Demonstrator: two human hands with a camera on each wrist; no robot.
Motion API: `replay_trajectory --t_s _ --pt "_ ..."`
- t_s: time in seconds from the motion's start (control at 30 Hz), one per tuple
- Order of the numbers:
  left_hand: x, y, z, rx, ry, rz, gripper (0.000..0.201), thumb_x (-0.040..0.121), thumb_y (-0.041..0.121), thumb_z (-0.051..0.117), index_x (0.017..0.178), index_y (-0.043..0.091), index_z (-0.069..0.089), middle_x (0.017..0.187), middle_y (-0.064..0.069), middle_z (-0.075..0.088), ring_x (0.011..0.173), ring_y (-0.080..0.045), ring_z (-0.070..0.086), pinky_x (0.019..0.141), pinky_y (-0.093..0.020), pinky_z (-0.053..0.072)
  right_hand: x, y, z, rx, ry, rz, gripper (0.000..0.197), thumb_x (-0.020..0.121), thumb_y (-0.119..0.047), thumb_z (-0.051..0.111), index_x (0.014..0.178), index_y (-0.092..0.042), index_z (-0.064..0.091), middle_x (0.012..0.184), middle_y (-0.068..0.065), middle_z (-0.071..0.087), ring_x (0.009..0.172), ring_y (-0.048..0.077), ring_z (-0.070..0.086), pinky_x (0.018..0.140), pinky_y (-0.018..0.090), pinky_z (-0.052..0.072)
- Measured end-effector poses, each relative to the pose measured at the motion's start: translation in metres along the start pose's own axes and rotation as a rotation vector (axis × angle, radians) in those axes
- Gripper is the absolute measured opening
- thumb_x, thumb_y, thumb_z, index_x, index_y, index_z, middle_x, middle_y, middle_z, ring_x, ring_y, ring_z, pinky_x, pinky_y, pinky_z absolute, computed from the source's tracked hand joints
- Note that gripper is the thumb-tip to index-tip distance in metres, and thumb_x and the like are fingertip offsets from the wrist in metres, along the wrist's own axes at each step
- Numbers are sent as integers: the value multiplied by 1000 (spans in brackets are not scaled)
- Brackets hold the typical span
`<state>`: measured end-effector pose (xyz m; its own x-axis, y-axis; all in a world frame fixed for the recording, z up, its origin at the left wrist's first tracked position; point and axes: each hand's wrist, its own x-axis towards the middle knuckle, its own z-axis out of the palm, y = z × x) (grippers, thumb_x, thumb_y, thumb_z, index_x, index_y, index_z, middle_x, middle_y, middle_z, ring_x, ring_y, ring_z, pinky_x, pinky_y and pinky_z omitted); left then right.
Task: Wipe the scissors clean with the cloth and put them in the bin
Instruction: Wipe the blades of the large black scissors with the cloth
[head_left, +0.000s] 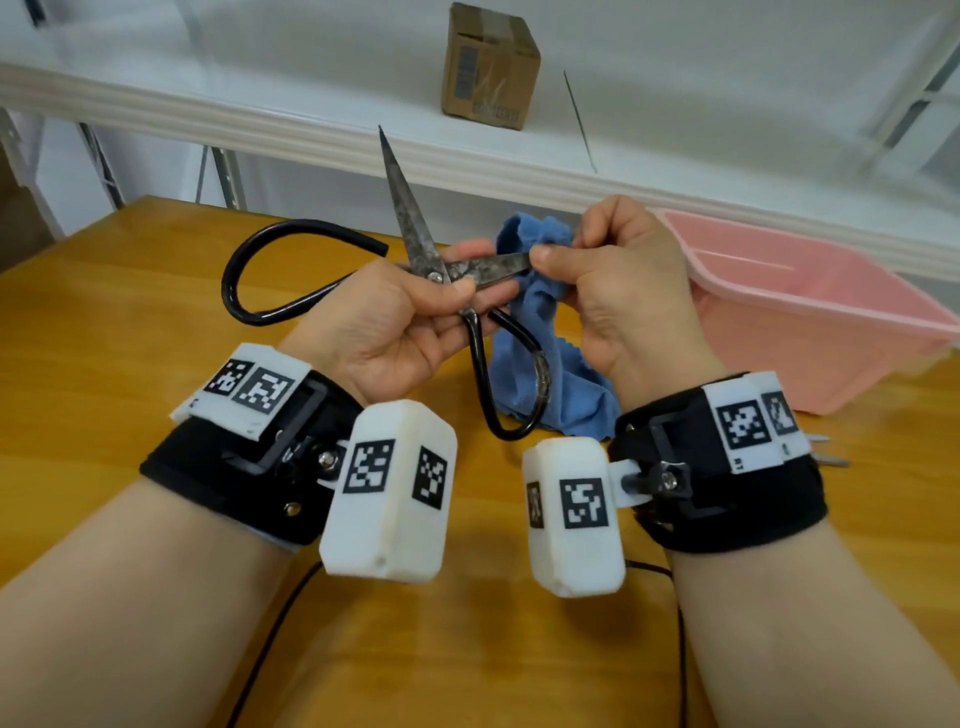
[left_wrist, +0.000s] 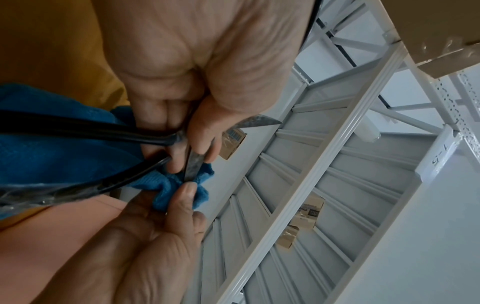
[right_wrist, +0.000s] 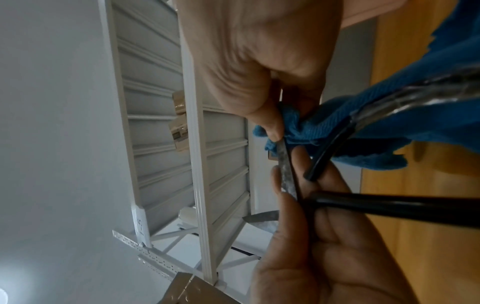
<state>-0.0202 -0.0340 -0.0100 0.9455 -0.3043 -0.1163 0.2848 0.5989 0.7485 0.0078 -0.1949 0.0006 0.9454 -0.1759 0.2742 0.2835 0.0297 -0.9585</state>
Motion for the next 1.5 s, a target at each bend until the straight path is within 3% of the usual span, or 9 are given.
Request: replay_trajectory --t_s 0.2,0.47,0.6,0.7,0.77,0.87,1.0,1.3,1.5 --pt "0 1 0 25 -5 -17 37 92 -8 41 119 5 62 112 -17 71 105 -21 69 89 -33 56 2 4 -2 26 22 15 50 77 21 61 66 -21 37 66 1 37 63 17 40 73 40 50" --pt "-3 7 -3 30 9 -39 35 93 -9 40 116 4 62 110 -17 71 102 -23 70 90 -34 56 5 4 -7 -26 151 -54 47 73 14 62 64 -24 38 70 4 38 66 19 45 70 39 51" --pt "-6 15 -7 15 41 -39 21 92 -9 41 106 -3 56 104 -21 72 99 -27 71 87 -36 57 10 -6 -25 -75 178 -79 43 79 13 62 70 -23 39 69 -2 42 65 16 48 67 33 54" --pt "-6 13 -5 142 48 -80 17 93 -7 43 104 -1 55 106 -21 72 101 -27 71 91 -36 56 8 -13 -23 -290 128 -196 32 77 -3 69 87 -26 49 93 0 57 86 26 63 83 44 60" --pt "-5 13 -7 244 71 -87 17 93 -6 45 94 9 53 104 -18 73 98 -26 72 89 -34 55 7 -18 -23 -457 93 -280 36 79 -8 73 103 -27 52 108 -3 60 94 18 65 82 32 59" --pt "-4 15 -10 314 87 -110 16 92 -7 49 92 8 55 93 -14 74 91 -26 73 81 -34 59 6 -27 -26 -624 103 -412 36 82 -11 76 106 -25 53 103 -12 61 86 3 62 76 16 53" --pt "-3 15 -11 358 117 -131 13 90 -8 53 97 1 59 88 -8 68 76 -21 74 67 -29 61 -1 -28 -22 -639 134 -512 26 80 -14 75 96 -27 58 95 -13 65 87 5 64 77 27 56" --pt "-1 12 -7 480 162 -70 14 90 -9 54 96 2 60 82 -13 74 72 -20 73 68 -30 59 -7 -16 -2 -661 -187 -379 15 77 -19 81 84 -28 71 86 -10 70 79 9 67 76 39 59" --pt "-1 13 -8 573 192 -29 20 86 -12 58 106 -6 59 93 -23 72 73 -25 71 65 -33 62 -18 -11 8 -853 -360 -336 23 76 -27 82 86 -35 63 81 -16 66 75 -3 60 70 20 50"
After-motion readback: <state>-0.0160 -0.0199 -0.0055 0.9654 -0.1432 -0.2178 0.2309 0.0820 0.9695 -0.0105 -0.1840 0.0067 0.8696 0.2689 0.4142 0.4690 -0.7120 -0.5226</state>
